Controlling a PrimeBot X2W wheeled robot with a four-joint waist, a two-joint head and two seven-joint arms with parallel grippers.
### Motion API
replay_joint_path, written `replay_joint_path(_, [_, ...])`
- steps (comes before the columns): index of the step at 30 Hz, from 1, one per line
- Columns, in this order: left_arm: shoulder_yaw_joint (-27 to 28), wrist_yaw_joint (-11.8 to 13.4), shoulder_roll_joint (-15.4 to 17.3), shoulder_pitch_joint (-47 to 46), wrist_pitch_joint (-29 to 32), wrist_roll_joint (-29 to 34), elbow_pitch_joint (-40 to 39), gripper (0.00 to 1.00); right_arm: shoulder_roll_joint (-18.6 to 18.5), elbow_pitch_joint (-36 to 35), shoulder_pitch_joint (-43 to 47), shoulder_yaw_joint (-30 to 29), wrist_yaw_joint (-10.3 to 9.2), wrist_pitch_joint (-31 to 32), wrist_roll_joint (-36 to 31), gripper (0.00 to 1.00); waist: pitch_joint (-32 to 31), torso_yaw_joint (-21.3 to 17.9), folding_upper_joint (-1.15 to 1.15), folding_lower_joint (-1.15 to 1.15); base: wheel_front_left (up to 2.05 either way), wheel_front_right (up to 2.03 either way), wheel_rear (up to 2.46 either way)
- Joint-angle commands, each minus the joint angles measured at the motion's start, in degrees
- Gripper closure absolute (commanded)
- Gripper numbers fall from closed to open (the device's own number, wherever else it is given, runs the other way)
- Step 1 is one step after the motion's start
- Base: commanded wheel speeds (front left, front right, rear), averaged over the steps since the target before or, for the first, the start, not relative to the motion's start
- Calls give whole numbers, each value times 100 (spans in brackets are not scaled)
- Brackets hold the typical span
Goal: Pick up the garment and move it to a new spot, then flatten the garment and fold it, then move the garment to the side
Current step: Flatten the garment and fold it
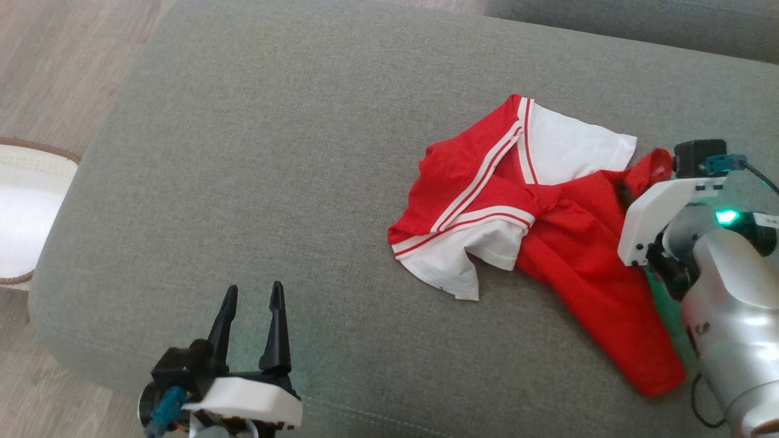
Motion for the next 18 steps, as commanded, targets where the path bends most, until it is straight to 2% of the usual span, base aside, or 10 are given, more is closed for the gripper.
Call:
replay_joint_path(1, [235, -28, 25, -199, -82, 37, -129, 0, -43, -83, -125, 175, 39, -129, 27, 100, -12, -13, 0, 0, 0, 0, 0])
replay_joint_path(7, [260, -54, -8, -245, -97, 70, -138, 0, -377, 32, -615, -13, 39, -805, -166, 100, 41, -27, 0, 0, 0, 0, 0])
replay_joint_path(16, [238, -124, -44, -268, -108, 111, -68, 0, -867, 661, -1313, -458, 39, -1198, -667, 100, 48, 60, 0, 0, 0, 0, 0])
replay_joint_path(17, [239, -125, -43, -261, -109, 112, -57, 0, -878, 727, -1343, -517, 39, -1265, -737, 84, 35, 61, 0, 0, 0, 0, 0])
replay_joint_path(18, [241, -126, -40, -250, -110, 113, -49, 0, -874, 783, -1365, -569, 39, -1342, -794, 60, 22, 58, 0, 0, 0, 0, 0])
